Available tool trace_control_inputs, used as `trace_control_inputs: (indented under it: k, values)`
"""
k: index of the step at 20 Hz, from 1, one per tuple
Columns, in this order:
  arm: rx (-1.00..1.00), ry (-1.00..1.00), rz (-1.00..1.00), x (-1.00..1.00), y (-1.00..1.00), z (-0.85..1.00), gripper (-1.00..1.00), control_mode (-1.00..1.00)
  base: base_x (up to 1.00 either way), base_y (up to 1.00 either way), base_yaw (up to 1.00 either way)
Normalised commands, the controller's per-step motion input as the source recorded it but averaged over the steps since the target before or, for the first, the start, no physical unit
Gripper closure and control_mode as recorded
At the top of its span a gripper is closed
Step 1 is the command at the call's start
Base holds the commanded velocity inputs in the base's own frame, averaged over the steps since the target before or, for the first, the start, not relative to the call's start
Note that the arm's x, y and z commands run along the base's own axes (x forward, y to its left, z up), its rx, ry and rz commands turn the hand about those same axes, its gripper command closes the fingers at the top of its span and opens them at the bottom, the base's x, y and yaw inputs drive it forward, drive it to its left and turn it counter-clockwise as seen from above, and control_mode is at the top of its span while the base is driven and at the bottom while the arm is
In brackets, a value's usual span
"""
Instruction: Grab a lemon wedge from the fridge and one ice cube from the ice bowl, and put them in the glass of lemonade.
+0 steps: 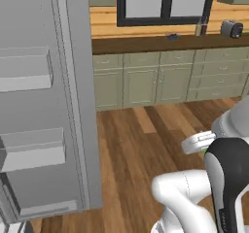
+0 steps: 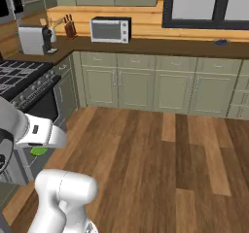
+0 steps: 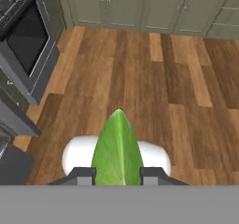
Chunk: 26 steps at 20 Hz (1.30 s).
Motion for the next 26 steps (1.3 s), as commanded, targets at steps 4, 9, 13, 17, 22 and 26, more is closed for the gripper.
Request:
trace_control_inputs:
  k: [4, 9, 13, 17, 22, 26]
  values:
    - [0.0, 0.0, 0.0, 0.0, 0.0, 0.0, 1.0, 1.0, 0.17, -1.0, -0.8]
    - [0.0, 0.0, 0.0, 0.0, 0.0, 0.0, 1.0, 1.0, 0.97, -0.35, -0.31]
    - [0.0, 0.0, 0.0, 0.0, 0.0, 0.0, 1.0, 1.0, 1.0, 0.0, -0.09]
    - [0.0, 0.0, 0.0, 0.0, 0.0, 0.0, 1.0, 1.0, 1.0, 0.23, -0.02]
    - [0.0, 0.0, 0.0, 0.0, 0.0, 0.0, 1.0, 1.0, 1.0, 0.52, 0.11]
    - [0.0, 0.0, 0.0, 0.0, 0.0, 0.0, 1.0, 1.0, 1.0, 0.28, 0.43]
